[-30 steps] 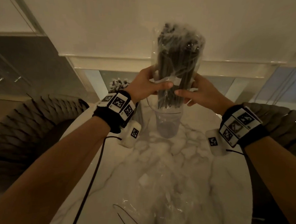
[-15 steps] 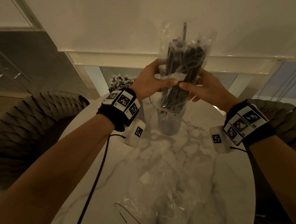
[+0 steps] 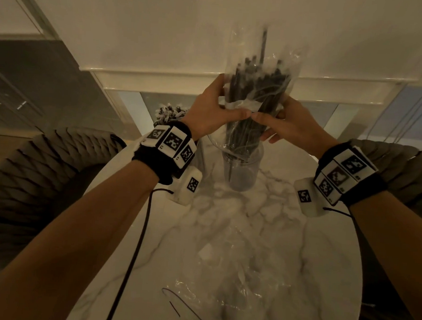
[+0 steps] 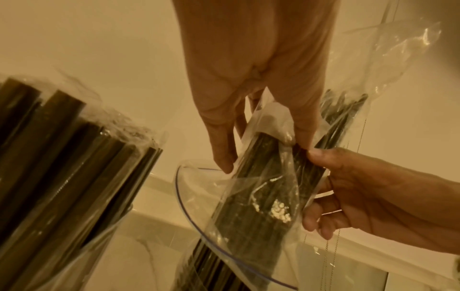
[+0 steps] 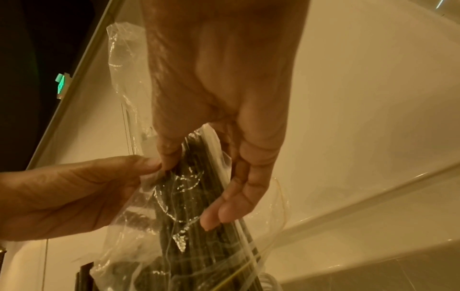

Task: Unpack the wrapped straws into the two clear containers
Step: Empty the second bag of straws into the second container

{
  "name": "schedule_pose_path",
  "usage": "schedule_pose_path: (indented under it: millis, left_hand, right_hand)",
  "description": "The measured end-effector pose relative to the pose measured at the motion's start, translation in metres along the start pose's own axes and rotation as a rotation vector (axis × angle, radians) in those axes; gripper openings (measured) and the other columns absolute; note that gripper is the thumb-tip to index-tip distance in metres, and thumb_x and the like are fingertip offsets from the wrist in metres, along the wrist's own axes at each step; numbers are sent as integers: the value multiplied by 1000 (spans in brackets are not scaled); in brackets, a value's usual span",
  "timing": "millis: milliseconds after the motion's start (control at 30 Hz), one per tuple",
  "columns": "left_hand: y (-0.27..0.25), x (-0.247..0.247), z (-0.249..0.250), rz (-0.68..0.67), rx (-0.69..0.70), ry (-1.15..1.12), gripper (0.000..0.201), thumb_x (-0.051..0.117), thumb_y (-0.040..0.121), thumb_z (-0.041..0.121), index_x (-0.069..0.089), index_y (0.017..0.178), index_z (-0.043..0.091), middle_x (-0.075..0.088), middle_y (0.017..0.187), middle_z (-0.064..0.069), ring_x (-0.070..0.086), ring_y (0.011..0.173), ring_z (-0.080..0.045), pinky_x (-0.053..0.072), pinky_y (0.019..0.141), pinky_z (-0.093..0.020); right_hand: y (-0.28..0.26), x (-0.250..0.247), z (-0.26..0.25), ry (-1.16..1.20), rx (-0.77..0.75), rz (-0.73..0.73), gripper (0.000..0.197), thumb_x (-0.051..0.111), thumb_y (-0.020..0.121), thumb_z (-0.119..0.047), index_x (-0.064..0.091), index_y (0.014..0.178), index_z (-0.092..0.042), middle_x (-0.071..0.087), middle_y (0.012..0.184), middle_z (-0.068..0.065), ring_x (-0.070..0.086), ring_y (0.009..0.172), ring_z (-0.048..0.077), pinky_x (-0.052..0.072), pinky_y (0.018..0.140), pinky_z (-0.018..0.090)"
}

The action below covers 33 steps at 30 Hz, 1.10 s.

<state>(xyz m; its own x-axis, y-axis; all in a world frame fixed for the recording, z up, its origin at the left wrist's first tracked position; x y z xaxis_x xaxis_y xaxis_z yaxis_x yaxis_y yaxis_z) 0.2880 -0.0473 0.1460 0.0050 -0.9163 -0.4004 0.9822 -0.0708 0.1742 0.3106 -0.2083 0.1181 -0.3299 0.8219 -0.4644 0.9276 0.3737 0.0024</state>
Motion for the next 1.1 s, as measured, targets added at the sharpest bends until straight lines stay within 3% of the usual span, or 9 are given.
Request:
schedule_pose_path:
  millis: [133,233,333,433,533,633,700,900,1100]
  left_hand:
    - [1,-2,0,46,42,66,50,75,76,23,52,119,12,64,112,2,60,110,-18,53,93,-41]
    - [3,-7,6,118,70,134,38,71,80,15,56,114,11,62,101,10,59,101,-10,50,85,-19]
    - [2,-9,12,145,102,194,34,70,81,19,59,112,12,62,99,10,59,97,-10,49,80,-19]
    - [3,-8,15,118,113,213,33,69,83,23,59,113,14,63,101,8,60,97,-11,50,81,-20]
    - [5,-6,15,86,104,229,31,67,85,24,60,114,15,62,100,9,59,92,-6,47,74,-6]
    - [6,-12,15,101,111,266,28,67,85,23,62,110,14,62,98,10,58,91,-5,43,71,-1]
    - [5,-17,14,108,113,271,25,67,85,22,63,108,12,62,96,9,59,91,-8,44,74,-4]
    - [5,-7,14,-13,80,218,17,64,86,22,61,102,18,66,101,4,63,102,-14,52,94,-39]
    - [1,-11,11,-6,19,151,28,71,81,31,63,106,20,67,99,8,67,94,-14,57,85,-43]
  right_hand:
    - [-2,-4,-3,-27,-20,26,41,66,85,-35,51,121,-24,72,98,3,72,64,19,60,62,36]
    - [-3,-10,-5,-41,-35,54,37,66,84,-34,52,118,-26,72,92,-3,72,62,18,60,62,37]
    - [-3,-18,-3,-57,-27,65,38,67,82,-42,54,115,-30,70,87,-8,72,63,14,61,63,33]
    - [-3,-20,-2,-45,-28,42,50,66,78,-52,56,119,-25,70,98,-3,72,68,13,60,64,31]
    - [-2,-23,0,-39,-42,68,54,67,76,-54,58,118,-21,69,99,-3,70,70,12,58,60,27]
    - [-2,-33,2,-36,-71,129,46,70,77,-46,63,113,-17,71,93,2,67,63,9,56,56,23]
    - [-2,-37,4,-16,-74,137,39,72,79,-37,65,110,-15,71,89,8,66,63,15,57,59,28]
    - [0,-23,-6,58,-100,-30,50,73,76,-35,58,119,-17,66,92,1,61,63,13,54,55,26]
    - [-4,-26,-5,16,-97,0,33,67,83,-35,66,112,-19,68,85,4,58,58,12,48,52,21]
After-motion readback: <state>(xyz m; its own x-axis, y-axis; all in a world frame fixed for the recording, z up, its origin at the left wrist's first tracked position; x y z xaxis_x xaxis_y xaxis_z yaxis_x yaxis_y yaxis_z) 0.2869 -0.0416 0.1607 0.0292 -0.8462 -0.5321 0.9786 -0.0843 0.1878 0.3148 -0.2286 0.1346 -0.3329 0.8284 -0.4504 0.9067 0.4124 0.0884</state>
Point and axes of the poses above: each hand's wrist, its own y-axis towards the middle knuckle, its own x-axis out of the palm, z = x × y, the point moved 7 cm from there along y, towards the middle knuckle
